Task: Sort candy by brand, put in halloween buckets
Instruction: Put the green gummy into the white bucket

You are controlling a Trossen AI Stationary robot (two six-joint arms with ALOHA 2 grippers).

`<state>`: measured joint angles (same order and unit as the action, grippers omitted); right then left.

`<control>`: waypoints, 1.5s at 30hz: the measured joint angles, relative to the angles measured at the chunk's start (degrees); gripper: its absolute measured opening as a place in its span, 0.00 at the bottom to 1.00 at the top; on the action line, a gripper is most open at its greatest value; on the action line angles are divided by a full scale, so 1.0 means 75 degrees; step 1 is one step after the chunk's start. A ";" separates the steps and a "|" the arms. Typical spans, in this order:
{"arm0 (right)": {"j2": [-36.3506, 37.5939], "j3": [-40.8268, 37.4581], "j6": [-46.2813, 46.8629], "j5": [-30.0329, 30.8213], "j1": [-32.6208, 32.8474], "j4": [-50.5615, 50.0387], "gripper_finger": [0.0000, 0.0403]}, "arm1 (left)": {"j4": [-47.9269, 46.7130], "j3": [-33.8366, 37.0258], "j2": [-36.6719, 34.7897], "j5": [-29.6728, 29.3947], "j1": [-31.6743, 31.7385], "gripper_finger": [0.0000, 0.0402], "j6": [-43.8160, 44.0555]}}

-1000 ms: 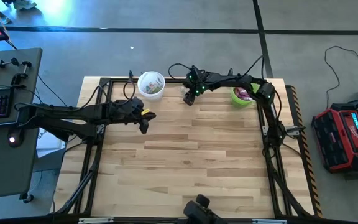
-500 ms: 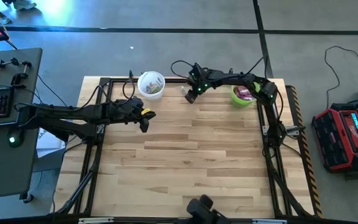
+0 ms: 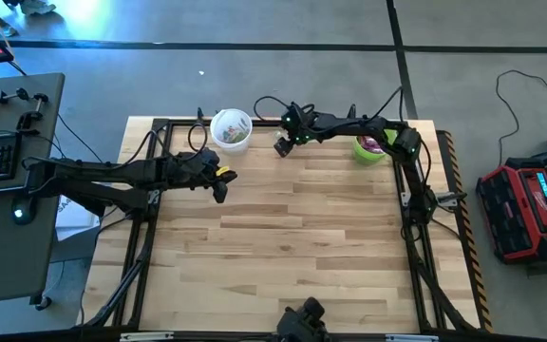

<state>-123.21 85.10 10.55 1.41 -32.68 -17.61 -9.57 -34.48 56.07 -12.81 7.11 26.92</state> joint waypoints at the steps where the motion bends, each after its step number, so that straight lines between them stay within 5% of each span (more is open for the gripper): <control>1: -0.0019 0.0005 0.0008 -0.0151 -0.0043 0.0089 0.64 | -0.0006 0.0000 0.0000 -0.0001 0.0000 0.12 0.0000; 11: -0.0097 0.0003 0.0330 -0.1016 -0.0240 0.0077 0.59 | -0.0023 0.0000 0.0000 -0.0001 0.0000 0.12 0.0002; 23: -0.0133 0.0003 -0.0421 -0.1317 -0.0526 -0.0182 0.04 | -0.0115 0.0000 0.0000 -0.0032 0.0000 0.12 0.0006; 33: 0.0102 -0.0003 -0.0808 -0.2215 -0.0385 -0.2002 0.00 | -0.0121 0.0000 0.0000 -0.0030 0.0000 0.12 0.0128; 36: 0.0487 -0.0140 -0.0760 -0.1969 0.0050 -0.2318 0.00 | -0.0124 0.0000 0.0001 -0.0030 0.0000 0.12 0.0128; 40: 0.0931 -0.0198 0.0357 -0.1305 0.0544 -0.1106 0.00 | -0.0132 0.0000 0.0000 -0.0033 0.0000 0.12 0.0180; 45: 0.0812 -0.0219 0.1937 0.0626 0.0872 0.0487 0.00 | -0.0138 0.0003 0.0000 -0.0054 0.0000 0.12 0.0207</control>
<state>-117.12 83.46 25.08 6.11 -26.14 -13.96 -10.61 -34.46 56.07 -13.21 7.11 28.47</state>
